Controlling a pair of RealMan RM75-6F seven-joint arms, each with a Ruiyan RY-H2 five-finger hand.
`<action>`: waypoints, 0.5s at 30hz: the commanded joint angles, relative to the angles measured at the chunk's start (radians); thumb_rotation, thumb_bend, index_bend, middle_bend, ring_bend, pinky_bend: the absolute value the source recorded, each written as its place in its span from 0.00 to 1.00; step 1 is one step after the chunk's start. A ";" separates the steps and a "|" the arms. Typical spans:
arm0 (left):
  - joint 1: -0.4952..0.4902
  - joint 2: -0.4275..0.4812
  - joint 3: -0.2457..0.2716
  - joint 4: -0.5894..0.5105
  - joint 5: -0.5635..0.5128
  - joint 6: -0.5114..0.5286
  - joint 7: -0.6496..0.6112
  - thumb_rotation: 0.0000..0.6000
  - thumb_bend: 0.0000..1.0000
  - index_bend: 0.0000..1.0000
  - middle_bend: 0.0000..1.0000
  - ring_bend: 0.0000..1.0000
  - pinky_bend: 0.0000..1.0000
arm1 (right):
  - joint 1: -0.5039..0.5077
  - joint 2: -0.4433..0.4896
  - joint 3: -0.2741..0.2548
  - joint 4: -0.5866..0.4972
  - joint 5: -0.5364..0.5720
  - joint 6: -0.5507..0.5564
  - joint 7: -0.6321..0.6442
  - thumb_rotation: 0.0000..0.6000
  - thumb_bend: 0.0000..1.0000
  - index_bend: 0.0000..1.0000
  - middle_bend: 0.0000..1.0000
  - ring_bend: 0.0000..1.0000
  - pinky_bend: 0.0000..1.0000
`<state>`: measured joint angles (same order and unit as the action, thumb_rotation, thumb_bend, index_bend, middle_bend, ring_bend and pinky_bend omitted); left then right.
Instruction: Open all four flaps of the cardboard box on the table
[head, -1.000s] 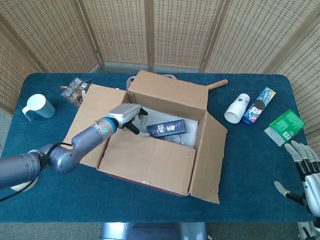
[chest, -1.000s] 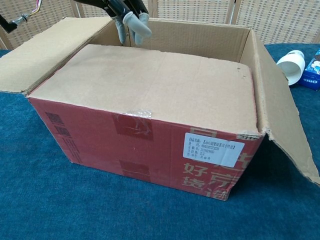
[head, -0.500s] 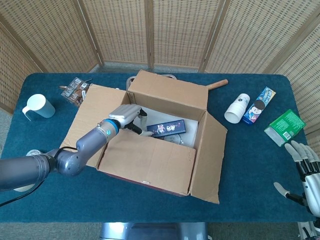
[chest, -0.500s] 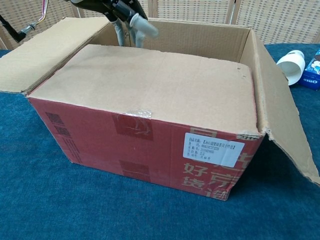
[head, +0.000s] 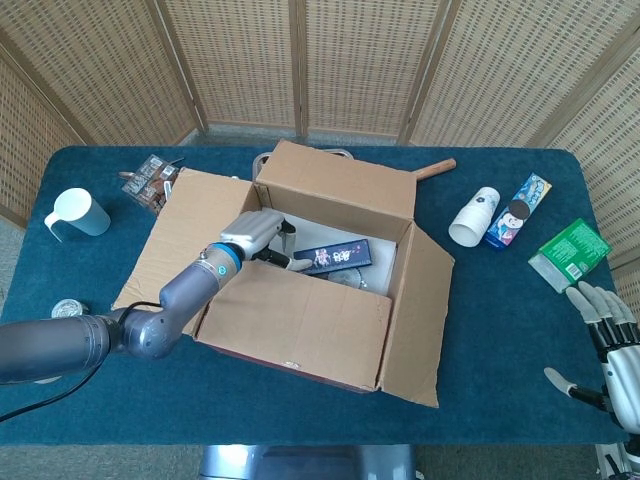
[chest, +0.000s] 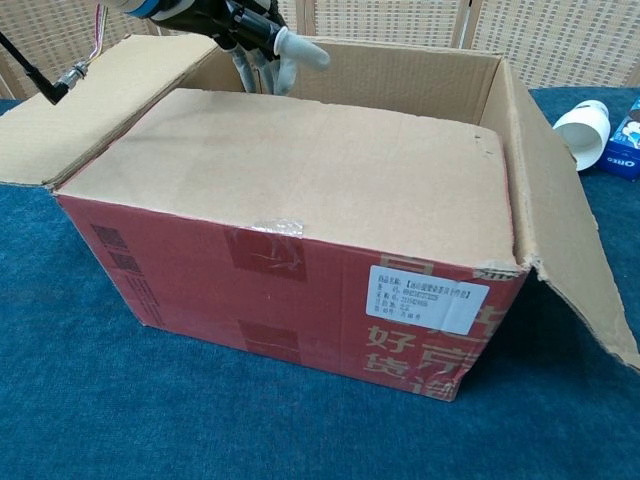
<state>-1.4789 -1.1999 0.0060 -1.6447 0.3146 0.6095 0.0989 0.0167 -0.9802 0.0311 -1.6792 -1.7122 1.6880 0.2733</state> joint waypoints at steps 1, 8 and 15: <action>-0.012 0.000 0.008 -0.001 -0.027 -0.020 0.018 0.49 0.00 0.58 0.47 0.28 0.31 | 0.000 0.000 0.000 0.000 0.000 -0.001 -0.001 1.00 0.05 0.00 0.00 0.00 0.00; -0.051 0.004 0.029 0.000 -0.092 -0.079 0.046 0.47 0.00 0.59 0.46 0.27 0.33 | 0.001 0.000 0.000 0.000 0.003 -0.002 -0.003 1.00 0.06 0.00 0.00 0.00 0.00; -0.063 0.026 0.014 -0.009 -0.117 -0.143 0.014 0.48 0.00 0.59 0.45 0.27 0.32 | 0.002 0.001 0.000 -0.001 0.004 -0.003 -0.001 1.00 0.07 0.00 0.00 0.00 0.00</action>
<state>-1.5402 -1.1850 0.0273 -1.6505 0.2043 0.4893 0.1275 0.0182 -0.9795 0.0313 -1.6800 -1.7081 1.6853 0.2718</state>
